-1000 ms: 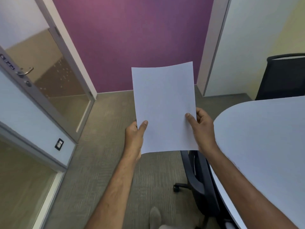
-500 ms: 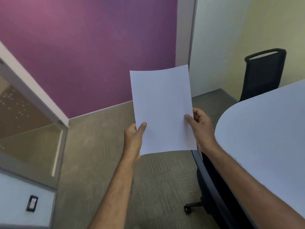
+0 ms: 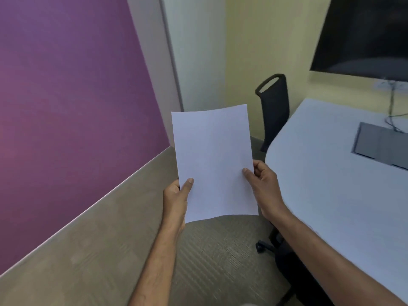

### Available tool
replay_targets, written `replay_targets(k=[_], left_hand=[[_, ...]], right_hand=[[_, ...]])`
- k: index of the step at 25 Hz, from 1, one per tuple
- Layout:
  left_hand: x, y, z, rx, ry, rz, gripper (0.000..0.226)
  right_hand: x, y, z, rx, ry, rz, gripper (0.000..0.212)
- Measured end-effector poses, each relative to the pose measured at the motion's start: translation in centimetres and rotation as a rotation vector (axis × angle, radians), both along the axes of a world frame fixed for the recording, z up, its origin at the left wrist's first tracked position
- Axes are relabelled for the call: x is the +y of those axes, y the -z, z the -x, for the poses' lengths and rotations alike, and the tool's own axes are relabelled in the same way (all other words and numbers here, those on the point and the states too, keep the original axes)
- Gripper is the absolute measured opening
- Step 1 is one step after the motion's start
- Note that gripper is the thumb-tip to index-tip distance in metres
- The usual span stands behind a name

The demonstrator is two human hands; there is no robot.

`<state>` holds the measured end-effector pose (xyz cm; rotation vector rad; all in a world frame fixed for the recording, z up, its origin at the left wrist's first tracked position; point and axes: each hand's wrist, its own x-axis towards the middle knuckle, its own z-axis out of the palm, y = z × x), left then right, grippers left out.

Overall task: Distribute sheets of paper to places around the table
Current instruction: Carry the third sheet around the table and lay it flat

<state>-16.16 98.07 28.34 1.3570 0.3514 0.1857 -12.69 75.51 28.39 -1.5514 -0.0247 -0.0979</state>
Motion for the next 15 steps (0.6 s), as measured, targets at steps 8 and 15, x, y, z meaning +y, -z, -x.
replay_targets(k=[8,15], left_hand=[[-0.7,2.3,-19.7,0.007,0.319,0.001,0.015],[-6.1,3.5,-38.0,0.061,0.507,-0.056,0.013]], right_hand=[[-0.5,1.6,-12.5,0.062,0.325,-0.045,0.018],[-4.8,3.4,-26.8,0.115,0.524,-0.021,0.017]])
